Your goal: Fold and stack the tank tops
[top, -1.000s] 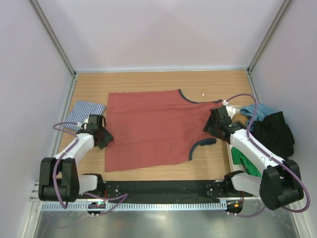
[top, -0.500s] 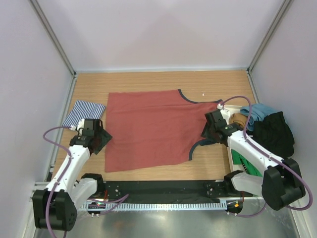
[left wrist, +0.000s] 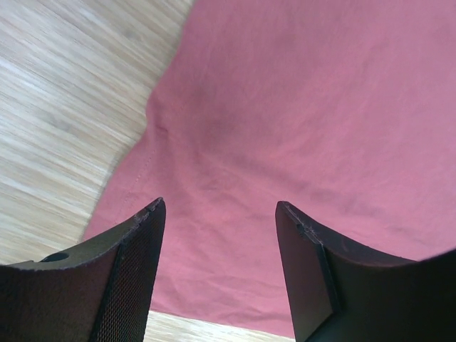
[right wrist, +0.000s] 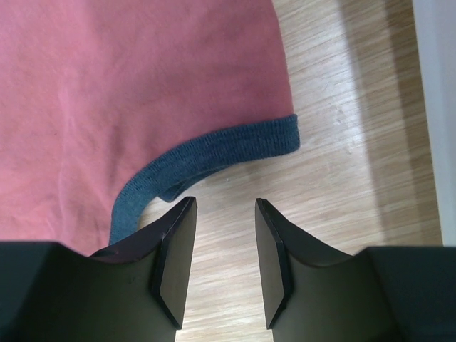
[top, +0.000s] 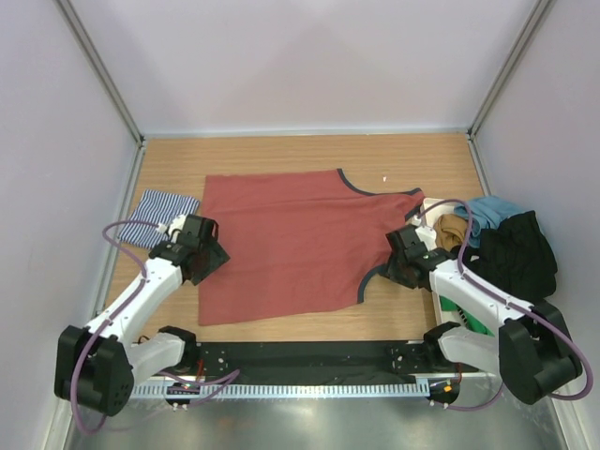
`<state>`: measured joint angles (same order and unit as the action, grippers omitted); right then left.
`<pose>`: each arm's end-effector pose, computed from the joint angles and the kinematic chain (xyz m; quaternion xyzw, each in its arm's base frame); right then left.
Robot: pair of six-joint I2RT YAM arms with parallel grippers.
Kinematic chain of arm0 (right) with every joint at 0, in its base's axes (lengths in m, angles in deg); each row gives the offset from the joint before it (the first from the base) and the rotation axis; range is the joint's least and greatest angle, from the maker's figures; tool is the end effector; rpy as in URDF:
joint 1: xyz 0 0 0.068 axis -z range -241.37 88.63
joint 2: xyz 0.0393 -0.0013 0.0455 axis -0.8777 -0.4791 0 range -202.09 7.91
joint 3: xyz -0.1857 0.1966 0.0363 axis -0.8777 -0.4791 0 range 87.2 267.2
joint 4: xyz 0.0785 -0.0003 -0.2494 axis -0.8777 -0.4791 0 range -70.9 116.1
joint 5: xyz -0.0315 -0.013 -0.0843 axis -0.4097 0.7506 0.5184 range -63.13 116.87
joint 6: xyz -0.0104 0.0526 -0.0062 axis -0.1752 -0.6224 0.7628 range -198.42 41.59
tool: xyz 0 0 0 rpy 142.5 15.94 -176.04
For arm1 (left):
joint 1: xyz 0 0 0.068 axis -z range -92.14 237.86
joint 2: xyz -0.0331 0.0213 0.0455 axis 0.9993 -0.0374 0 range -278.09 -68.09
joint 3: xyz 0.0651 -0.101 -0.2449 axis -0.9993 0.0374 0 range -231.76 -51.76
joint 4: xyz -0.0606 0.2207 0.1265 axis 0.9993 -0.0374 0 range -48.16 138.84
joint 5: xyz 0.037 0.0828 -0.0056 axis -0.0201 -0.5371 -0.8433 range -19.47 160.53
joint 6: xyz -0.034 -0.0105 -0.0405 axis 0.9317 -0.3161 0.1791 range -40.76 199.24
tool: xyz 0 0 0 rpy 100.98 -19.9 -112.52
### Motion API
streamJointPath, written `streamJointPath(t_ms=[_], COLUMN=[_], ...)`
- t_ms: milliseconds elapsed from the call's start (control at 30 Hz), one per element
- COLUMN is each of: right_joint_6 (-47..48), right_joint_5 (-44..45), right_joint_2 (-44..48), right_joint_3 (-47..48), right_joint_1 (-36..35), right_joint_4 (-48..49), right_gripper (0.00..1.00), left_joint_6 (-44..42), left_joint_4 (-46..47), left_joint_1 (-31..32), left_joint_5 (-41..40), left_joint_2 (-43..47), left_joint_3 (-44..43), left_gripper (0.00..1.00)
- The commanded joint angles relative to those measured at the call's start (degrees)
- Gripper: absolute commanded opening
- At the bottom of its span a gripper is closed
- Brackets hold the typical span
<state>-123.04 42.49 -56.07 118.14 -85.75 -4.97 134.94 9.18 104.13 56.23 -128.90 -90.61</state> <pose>0.1766 0.0694 0.1700 0.1997 0.9452 0.0165 0.2579 0.1873 -0.0455 0.2126 -0.3532 0.8953 -0.0452 0.2677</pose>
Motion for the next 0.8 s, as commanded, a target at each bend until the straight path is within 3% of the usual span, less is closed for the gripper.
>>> streamJointPath(t_ms=[0, 333, 600, 767], right_joint_6=[-1.69, -1.17, -1.70, -2.22], right_joint_5=[1.43, 2.93, 7.49, 14.96], right_joint_2=[-1.84, -4.21, -10.88, -14.93], right_joint_3=[0.26, 2.63, 4.39, 5.80], right_joint_1=[-0.32, -0.49, -1.90, -3.22], right_joint_4=[3.47, 5.40, 8.22, 7.69], right_gripper=[0.46, 0.58, 0.49, 0.30], left_joint_6=[1.43, 0.81, 0.46, -0.07], left_joint_4=[2.12, 3.89, 5.82, 7.67], left_joint_1=[2.44, 5.08, 5.44, 5.44], left_joint_5=[-2.39, -2.75, -2.92, -2.48], left_joint_2=[-2.71, -7.65, -10.02, -13.97], left_joint_3=[-2.02, -3.16, -2.55, -2.02], left_gripper=[0.64, 0.64, 0.64, 0.63])
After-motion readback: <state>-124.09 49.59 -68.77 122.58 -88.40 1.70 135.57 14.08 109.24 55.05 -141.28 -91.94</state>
